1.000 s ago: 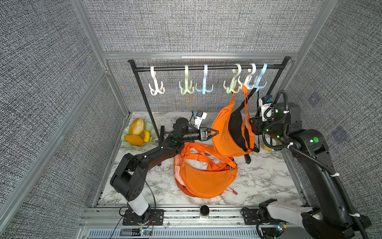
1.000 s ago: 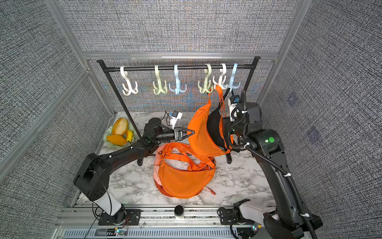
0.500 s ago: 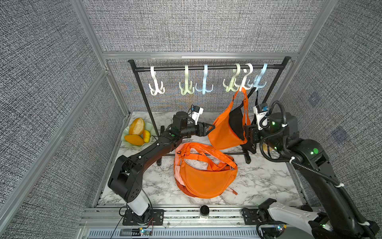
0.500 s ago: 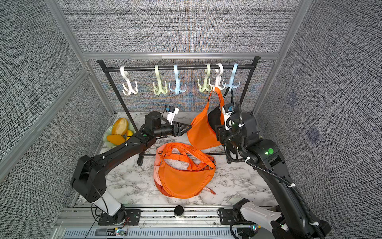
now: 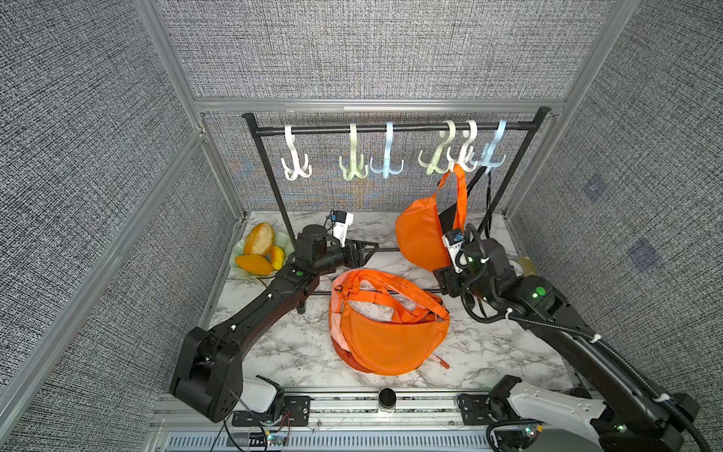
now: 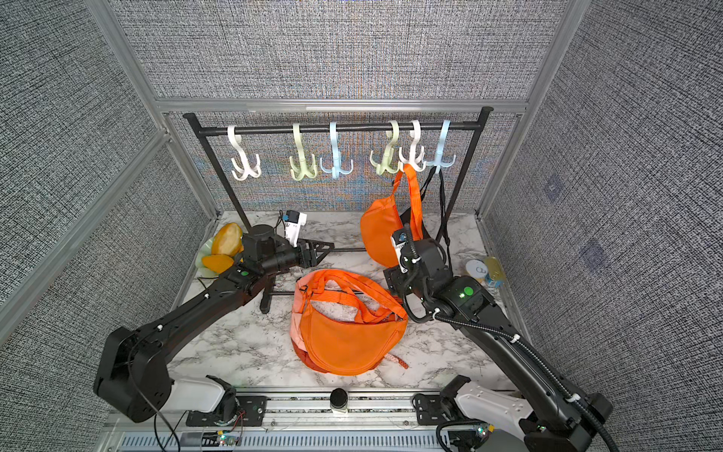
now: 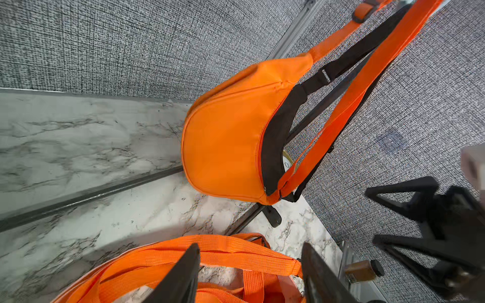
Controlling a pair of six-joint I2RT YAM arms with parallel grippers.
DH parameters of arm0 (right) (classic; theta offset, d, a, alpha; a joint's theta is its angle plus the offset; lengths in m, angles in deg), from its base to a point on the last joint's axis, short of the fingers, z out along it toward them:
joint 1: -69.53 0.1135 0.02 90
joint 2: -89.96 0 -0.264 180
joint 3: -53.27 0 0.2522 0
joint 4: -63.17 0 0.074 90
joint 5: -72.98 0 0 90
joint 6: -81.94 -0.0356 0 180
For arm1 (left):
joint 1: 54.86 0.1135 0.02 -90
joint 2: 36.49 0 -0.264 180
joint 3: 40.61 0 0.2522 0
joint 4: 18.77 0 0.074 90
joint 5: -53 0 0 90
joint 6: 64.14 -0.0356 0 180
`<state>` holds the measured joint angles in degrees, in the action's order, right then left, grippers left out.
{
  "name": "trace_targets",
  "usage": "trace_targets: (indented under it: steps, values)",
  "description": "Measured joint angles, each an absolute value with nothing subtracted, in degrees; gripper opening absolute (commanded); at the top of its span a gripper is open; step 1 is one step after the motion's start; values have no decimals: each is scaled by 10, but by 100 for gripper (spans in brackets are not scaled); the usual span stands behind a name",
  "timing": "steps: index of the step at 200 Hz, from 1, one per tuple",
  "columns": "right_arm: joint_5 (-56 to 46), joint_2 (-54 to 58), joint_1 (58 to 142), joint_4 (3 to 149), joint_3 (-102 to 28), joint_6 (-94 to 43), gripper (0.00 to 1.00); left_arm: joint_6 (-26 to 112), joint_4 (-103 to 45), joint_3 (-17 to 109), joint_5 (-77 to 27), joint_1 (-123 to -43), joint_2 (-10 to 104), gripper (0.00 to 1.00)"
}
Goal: Hang the bag on a hook
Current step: Hang the bag on the hook, then pick up the bag from the bag.
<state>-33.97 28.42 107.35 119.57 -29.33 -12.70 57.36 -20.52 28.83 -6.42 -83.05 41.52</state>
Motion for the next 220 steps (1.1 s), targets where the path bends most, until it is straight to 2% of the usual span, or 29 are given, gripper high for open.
trace_targets:
  steps: [3,7,76,133,194,220]
  values:
    - [-337,283,1076,1195,-290,-127,98,574,-205,284,-66,-829,409,62]
    - [-332,280,1080,1192,-287,-129,99,574,-205,278,-67,-829,399,62]
    - [-268,203,1216,1193,-285,-109,99,593,-210,161,-121,-806,265,65]
    - [-228,59,1374,1273,-352,-97,99,656,-192,74,-116,-756,197,65]
    - [-229,-39,1442,1325,-394,-104,95,689,-186,56,-113,-730,148,65]
    - [-247,-69,1450,1331,-396,-116,90,689,-198,56,-117,-726,124,65]
